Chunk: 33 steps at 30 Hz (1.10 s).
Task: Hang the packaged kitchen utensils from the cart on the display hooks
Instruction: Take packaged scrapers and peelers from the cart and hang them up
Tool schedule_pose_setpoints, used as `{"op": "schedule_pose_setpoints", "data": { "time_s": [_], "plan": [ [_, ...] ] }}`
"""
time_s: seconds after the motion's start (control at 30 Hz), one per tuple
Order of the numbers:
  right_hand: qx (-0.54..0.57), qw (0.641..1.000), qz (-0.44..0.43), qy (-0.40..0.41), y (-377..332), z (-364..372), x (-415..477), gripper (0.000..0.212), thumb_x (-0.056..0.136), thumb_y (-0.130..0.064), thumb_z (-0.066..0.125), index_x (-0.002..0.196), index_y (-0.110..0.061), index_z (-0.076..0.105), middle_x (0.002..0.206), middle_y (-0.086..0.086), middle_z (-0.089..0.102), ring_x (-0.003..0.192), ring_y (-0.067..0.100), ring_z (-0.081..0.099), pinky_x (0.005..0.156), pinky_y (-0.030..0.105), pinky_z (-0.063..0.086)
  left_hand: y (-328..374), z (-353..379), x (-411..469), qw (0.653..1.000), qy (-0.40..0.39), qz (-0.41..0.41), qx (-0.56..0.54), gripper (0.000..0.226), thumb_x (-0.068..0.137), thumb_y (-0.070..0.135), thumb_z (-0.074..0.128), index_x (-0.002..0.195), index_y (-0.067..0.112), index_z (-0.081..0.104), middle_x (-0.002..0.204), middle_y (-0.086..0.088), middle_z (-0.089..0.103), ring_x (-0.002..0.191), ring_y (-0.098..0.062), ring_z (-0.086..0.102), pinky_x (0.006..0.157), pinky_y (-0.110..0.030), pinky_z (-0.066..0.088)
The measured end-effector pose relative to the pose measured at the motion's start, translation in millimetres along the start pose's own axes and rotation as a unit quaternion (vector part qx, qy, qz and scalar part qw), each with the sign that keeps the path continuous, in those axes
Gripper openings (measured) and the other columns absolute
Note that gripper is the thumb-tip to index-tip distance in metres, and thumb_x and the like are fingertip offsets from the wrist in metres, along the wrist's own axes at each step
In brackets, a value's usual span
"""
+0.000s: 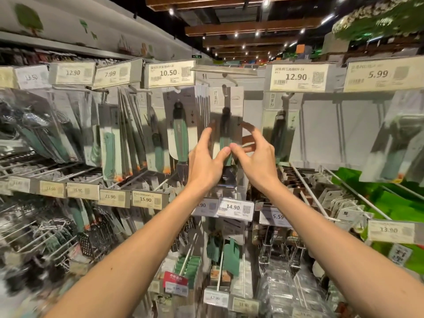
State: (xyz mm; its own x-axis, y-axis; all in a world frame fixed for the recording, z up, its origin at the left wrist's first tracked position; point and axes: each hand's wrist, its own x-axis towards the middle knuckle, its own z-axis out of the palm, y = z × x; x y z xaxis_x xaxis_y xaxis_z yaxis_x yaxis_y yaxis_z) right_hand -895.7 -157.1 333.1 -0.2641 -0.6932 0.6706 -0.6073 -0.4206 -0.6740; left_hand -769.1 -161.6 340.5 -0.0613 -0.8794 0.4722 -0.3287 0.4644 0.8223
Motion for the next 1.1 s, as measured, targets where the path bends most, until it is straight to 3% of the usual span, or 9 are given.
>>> {"op": "schedule_pose_setpoints", "data": {
  "time_s": [0.2,0.3,0.4,0.5,0.57,0.7,0.83,0.97,1.1],
  "plan": [
    [-0.025,0.998,0.031,-0.045,9,-3,6,0.062,0.092,-0.036,0.064,0.148,-0.025,0.039,0.133,0.009,0.060,0.098,0.012,0.062,0.101,0.040,0.048,7,6,3,0.999,-0.012,-0.023,0.022,0.072,0.098,0.022,0.062,0.157,0.017,0.020,0.162,0.000,0.025,0.148,-0.018,0.025,0.118,-0.038,0.023],
    [-0.038,0.996,0.040,-0.065,7,-16,-4,0.065,0.095,-0.030,0.062,0.152,-0.021,0.032,0.147,0.006,0.048,0.128,0.018,0.048,0.108,0.030,0.035,8,4,-1,0.996,-0.034,-0.019,0.077,0.065,0.097,0.025,0.062,0.153,0.020,0.030,0.156,0.000,0.038,0.141,-0.019,0.039,0.116,-0.042,0.030],
    [-0.030,0.999,0.018,-0.031,6,-31,-22,0.058,0.093,-0.026,0.064,0.146,-0.020,0.039,0.129,0.005,0.054,0.114,0.012,0.051,0.099,0.031,0.045,10,-1,-9,0.987,-0.028,-0.004,0.161,0.046,0.095,0.027,0.065,0.139,0.021,0.051,0.119,0.004,0.065,0.102,-0.010,0.062,0.090,-0.029,0.051],
    [-0.015,1.000,0.005,-0.024,7,-46,-43,0.033,0.091,-0.026,0.065,0.122,-0.021,0.053,0.106,-0.002,0.058,0.096,0.010,0.055,0.088,0.035,0.050,16,-14,-22,0.976,0.001,0.020,0.217,0.016,0.094,0.030,0.066,0.105,0.019,0.063,0.083,0.007,0.065,0.071,-0.005,0.060,0.059,-0.015,0.040],
    [0.040,0.997,0.012,-0.059,4,-53,-66,0.012,0.090,-0.022,0.067,0.097,-0.021,0.057,0.081,-0.005,0.058,0.070,0.003,0.052,0.069,0.027,0.050,16,-28,-40,0.967,-0.018,0.016,0.254,0.024,0.093,0.036,0.066,0.078,0.020,0.056,0.067,0.007,0.057,0.060,-0.007,0.051,0.056,-0.021,0.037],
    [0.085,0.985,0.030,-0.145,4,-42,-137,0.019,0.087,-0.025,0.070,0.079,-0.019,0.053,0.061,-0.002,0.051,0.054,0.004,0.043,0.056,0.028,0.042,-3,-65,-101,0.934,-0.107,-0.024,0.339,0.036,0.092,0.037,0.065,0.065,0.019,0.049,0.057,0.006,0.050,0.049,-0.010,0.043,0.052,-0.023,0.035],
    [0.083,0.964,0.063,-0.243,2,1,-227,0.023,0.084,-0.029,0.073,0.076,-0.025,0.052,0.055,-0.008,0.046,0.053,0.007,0.042,0.056,0.031,0.041,-31,-127,-176,0.860,-0.177,-0.039,0.478,0.040,0.094,0.045,0.057,0.064,0.022,0.045,0.056,0.008,0.050,0.054,-0.011,0.051,0.048,-0.025,0.027],
    [0.066,0.927,0.078,-0.361,-11,58,-327,0.020,0.075,-0.040,0.068,0.089,-0.032,0.055,0.062,-0.011,0.047,0.057,0.008,0.047,0.058,0.033,0.045,-71,-208,-266,0.794,-0.226,-0.037,0.563,0.037,0.093,0.060,0.037,0.087,0.027,0.054,0.078,0.003,0.066,0.079,-0.026,0.068,0.054,-0.029,0.035],
    [0.059,0.874,0.063,-0.478,-48,113,-415,0.033,0.081,-0.034,0.074,0.109,-0.019,0.064,0.096,-0.006,0.063,0.088,0.014,0.062,0.077,0.026,0.048,-128,-282,-361,0.772,-0.254,-0.125,0.569,0.033,0.094,0.055,0.051,0.104,0.024,0.057,0.101,-0.001,0.069,0.099,-0.030,0.067,0.064,-0.039,0.051]
  ]
}}
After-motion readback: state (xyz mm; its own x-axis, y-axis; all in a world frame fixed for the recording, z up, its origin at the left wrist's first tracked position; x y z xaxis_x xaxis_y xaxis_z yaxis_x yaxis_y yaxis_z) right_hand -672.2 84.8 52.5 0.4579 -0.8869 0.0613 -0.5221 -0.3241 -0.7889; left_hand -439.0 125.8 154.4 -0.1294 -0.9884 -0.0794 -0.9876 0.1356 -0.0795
